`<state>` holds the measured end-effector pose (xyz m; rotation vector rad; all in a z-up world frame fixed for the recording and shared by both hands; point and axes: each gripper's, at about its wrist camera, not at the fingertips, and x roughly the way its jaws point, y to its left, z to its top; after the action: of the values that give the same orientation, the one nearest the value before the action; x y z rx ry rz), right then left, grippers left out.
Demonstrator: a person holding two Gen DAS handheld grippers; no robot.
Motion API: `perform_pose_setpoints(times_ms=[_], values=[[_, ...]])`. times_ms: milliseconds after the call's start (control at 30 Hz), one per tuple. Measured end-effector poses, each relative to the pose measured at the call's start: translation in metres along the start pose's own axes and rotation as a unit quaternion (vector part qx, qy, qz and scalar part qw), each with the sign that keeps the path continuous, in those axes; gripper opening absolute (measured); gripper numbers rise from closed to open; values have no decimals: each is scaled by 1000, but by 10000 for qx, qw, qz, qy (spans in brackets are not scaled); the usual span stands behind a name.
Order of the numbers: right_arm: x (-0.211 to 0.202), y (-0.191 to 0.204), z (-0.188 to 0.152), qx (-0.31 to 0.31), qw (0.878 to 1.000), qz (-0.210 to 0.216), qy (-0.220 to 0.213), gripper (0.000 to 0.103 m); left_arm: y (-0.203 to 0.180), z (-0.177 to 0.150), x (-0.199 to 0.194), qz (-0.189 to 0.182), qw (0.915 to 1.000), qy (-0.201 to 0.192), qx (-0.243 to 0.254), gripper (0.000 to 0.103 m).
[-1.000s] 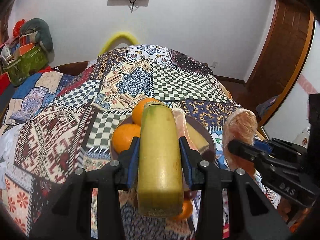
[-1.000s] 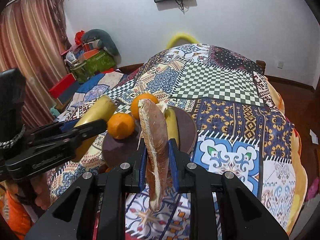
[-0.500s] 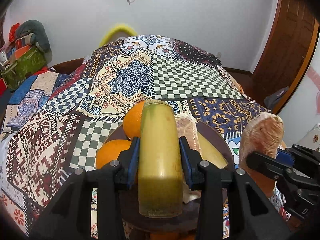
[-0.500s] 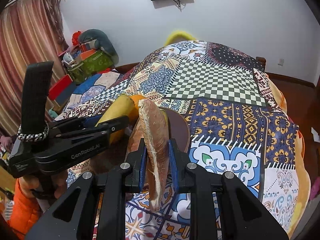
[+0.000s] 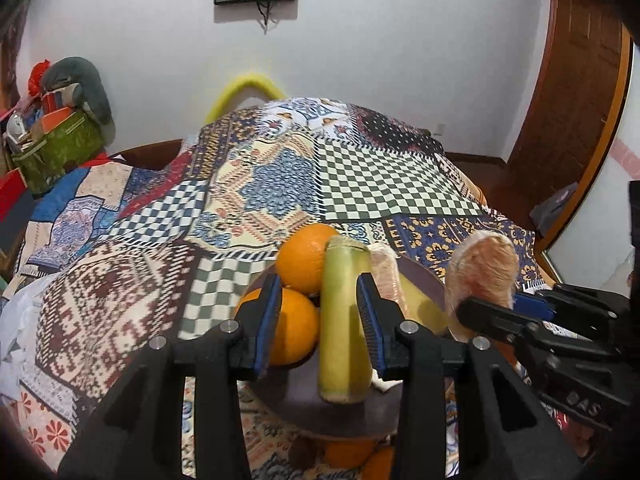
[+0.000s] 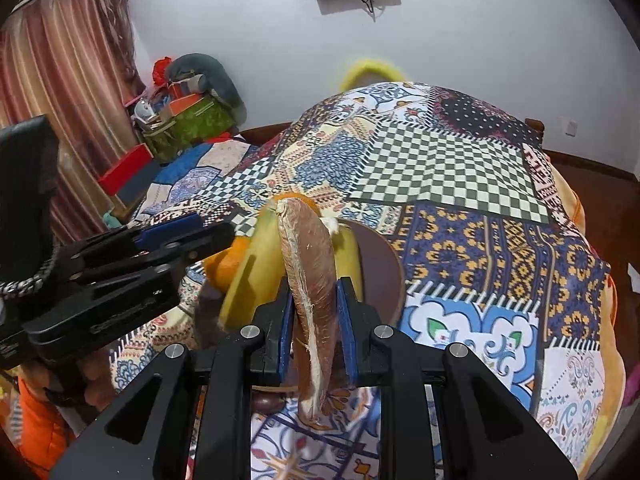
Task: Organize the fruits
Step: 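Carry the yellow cylinder with the left tool and pomelo segment with the right tool onto the plate, then open both tools to release cylinder and pomelo segment, then withdraw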
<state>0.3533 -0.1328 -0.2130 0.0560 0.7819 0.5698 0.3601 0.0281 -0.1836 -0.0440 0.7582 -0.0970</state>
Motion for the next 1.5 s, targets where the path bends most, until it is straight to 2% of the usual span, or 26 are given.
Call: perform_pose_setpoints(times_ms=[300,533,767,833,900,1000,1233,1500], values=[[22,19,12,-108,9998,112,124,19,28,-13,-27,138,9997,-121,-130,38],[42,14,8,27,9996,-137,262,19,39,-25,-23,146,9996,-23,-227,38],[43,14,8,-9,9993,-132,353,21,42,-33,-16,125,9994,97,-310,38],[43,13,8,-10,9991,-172,375,25,42,-35,-16,115,9994,124,-315,38],[42,12,6,21,9991,-190,368,39,40,-36,-16,120,9994,150,-298,38],[36,11,4,-24,9992,-262,311,48,38,-37,-19,128,9994,160,-263,38],[18,10,-1,-34,9991,-309,281,49,33,-39,-35,124,9995,118,-275,38],[-19,28,-12,-164,9994,-258,132,51,23,-47,-69,94,9997,8,-234,39]])
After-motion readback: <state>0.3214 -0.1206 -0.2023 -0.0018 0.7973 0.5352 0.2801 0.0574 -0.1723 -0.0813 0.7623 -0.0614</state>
